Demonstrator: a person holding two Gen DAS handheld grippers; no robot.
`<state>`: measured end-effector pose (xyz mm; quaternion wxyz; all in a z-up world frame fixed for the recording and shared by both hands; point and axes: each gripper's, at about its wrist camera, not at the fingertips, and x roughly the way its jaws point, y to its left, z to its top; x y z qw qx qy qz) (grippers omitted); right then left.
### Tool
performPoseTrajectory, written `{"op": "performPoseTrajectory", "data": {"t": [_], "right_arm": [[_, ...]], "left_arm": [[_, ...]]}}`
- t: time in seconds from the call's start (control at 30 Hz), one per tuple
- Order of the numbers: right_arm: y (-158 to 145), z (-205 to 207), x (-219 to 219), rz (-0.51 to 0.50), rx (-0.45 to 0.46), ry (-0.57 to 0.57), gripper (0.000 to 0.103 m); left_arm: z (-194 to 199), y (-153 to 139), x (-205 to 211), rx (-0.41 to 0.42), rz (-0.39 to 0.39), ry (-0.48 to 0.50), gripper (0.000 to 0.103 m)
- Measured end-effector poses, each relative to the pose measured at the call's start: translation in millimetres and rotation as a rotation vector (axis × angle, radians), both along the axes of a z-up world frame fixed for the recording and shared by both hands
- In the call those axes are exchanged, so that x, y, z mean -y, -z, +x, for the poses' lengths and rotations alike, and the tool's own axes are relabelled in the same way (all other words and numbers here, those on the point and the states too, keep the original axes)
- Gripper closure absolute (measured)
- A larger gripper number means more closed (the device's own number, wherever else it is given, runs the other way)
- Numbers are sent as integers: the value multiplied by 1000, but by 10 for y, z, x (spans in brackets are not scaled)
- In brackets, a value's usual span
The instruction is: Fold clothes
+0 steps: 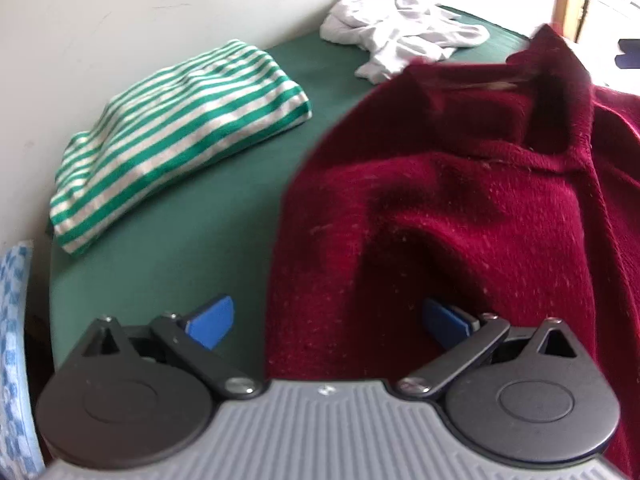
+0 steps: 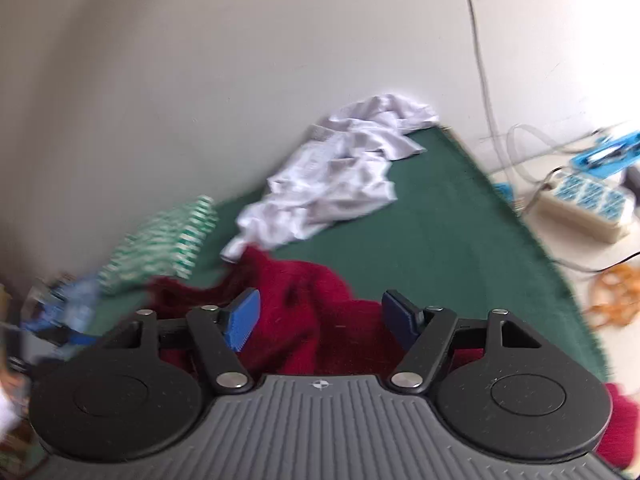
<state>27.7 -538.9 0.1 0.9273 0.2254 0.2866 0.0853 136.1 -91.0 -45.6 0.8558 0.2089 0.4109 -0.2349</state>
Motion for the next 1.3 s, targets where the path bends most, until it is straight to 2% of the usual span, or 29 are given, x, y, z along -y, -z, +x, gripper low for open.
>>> {"op": "performPoseTrajectory", "data": {"t": [0.03,0.07,0.1,0.13,0.17,0.2,0.23,0.3,0.37,0.4,0.43,0.47,0.5,0.53,0.67,0.73,0.83,0.87,0.9,0.93,0.97,1.03,1.1,1.2,1.23,1.3], "right_arm": [[-20,40,-50,-16,-5,-4,36],[-24,86,-155,-125,-25,4,35],[-18,136,-293,-288,-54,18,35],[26,185,-375,-404,-85,22,35],[91,232,-423,-491,-118,19,35],[166,275,-424,-526,-158,7,35],[244,314,-392,-517,-198,-13,35],[377,369,-350,-507,-252,-51,35],[443,389,-346,-522,-255,-52,35],[460,400,-340,-514,-251,-51,34],[459,404,-336,-519,-248,-49,38],[449,404,-335,-534,-244,-47,54],[440,418,-322,-570,-240,-43,70],[433,441,-304,-619,-234,-38,97],[527,586,-81,-785,-237,55,98],[634,731,40,-803,-260,114,101],[619,823,75,-797,-251,107,97],[555,804,67,-787,-233,120,88],[461,758,52,-772,-206,144,86],[355,696,18,-734,-169,134,78],[243,625,-26,-680,-127,106,63],[125,590,-171,-587,-90,-28,47],[123,640,-390,-567,-72,-124,45],[254,933,-792,-594,-73,-200,44],[322,1045,-918,-609,-86,-214,38],[466,1227,-1124,-660,-126,-219,37]], "left_arm": [[-31,-3,33,25,12,2,8],[-57,-13,62,44,25,3,14],[-75,-25,87,60,37,3,26],[-81,-34,103,67,45,1,36],[-80,-41,113,70,52,-2,53],[-76,-46,104,66,52,-8,60],[-69,-51,84,59,48,-16,62],[-65,-56,12,51,33,-37,62],[-59,-59,-68,43,12,-68,63],[-54,-59,-99,42,8,-86,71],[-47,-60,-126,43,7,-104,74],[-40,-60,-153,43,7,-122,74],[-42,-61,-157,62,35,-137,77],[-41,-63,-183,77,64,-154,77],[-17,-69,-372,102,147,-233,77],[-43,-78,-486,116,184,-262,76],[-120,-100,-530,131,224,-264,73],[-146,-132,-538,134,234,-252,73],[-173,-173,-547,138,246,-236,72],[-194,-239,-585,146,243,-230,72],[-212,-320,-640,157,232,-231,71],[-213,-484,-725,173,192,-229,65],[-137,-652,-753,177,118,-222,54],[117,-580,-479,147,89,-189,33],[209,-540,-372,136,84,-176,32],[392,-462,-159,113,73,-151,37]]}}
